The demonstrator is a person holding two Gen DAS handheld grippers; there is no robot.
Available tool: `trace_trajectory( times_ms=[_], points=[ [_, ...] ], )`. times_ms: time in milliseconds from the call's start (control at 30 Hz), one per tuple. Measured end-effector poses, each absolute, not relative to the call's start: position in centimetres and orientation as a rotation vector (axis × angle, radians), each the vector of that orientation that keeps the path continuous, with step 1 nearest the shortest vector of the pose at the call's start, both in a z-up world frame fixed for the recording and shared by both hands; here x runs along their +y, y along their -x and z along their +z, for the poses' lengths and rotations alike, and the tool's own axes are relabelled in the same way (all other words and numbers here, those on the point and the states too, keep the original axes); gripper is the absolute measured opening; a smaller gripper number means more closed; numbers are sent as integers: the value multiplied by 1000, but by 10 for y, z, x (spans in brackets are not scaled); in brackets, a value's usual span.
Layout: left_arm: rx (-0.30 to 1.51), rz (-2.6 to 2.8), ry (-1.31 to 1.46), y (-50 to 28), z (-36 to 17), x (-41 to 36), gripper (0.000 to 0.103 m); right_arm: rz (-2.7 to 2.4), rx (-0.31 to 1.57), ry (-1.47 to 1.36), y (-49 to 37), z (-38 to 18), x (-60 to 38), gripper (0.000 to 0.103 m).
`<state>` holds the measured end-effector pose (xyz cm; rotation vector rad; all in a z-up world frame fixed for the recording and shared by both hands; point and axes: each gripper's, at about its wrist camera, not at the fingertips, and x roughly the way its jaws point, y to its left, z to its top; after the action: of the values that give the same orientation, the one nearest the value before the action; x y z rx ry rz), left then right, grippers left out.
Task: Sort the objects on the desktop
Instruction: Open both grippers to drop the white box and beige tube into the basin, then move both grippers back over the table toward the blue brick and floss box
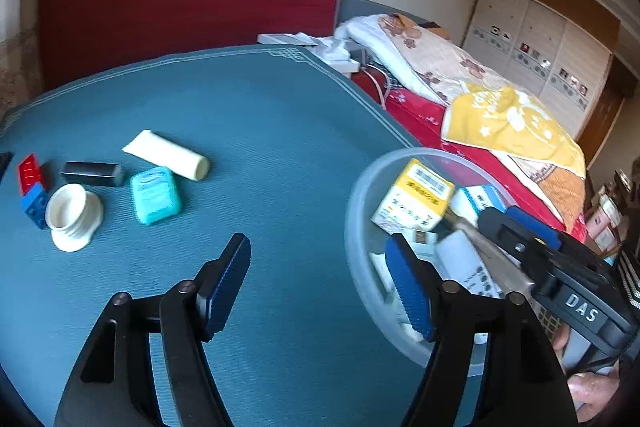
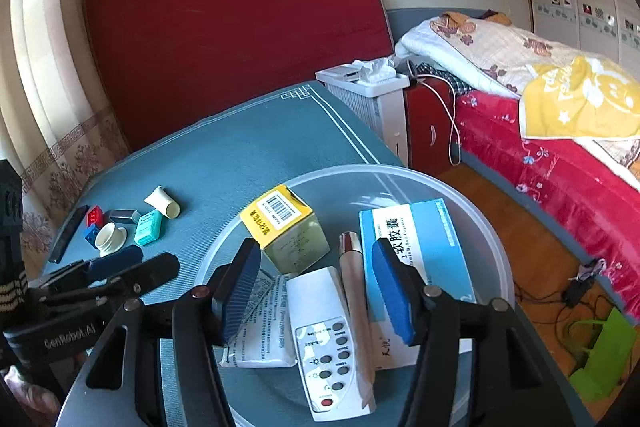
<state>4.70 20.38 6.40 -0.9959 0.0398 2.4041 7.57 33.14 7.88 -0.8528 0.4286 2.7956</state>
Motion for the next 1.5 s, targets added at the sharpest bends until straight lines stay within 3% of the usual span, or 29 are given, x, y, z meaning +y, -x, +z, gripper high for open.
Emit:
trace_trajectory(
  times_ms=[567,900,1500],
  points=[
    [-32,2544,1050,-24,61,126,73,2876,359,882,-67,80,291,67],
    [-39,2623,1070,-13,62,85,73,2950,374,844,-48,91,266,78],
    [-98,2769,1114,30,59,14,73,3025,331,960,-20,79,214,79]
  ],
)
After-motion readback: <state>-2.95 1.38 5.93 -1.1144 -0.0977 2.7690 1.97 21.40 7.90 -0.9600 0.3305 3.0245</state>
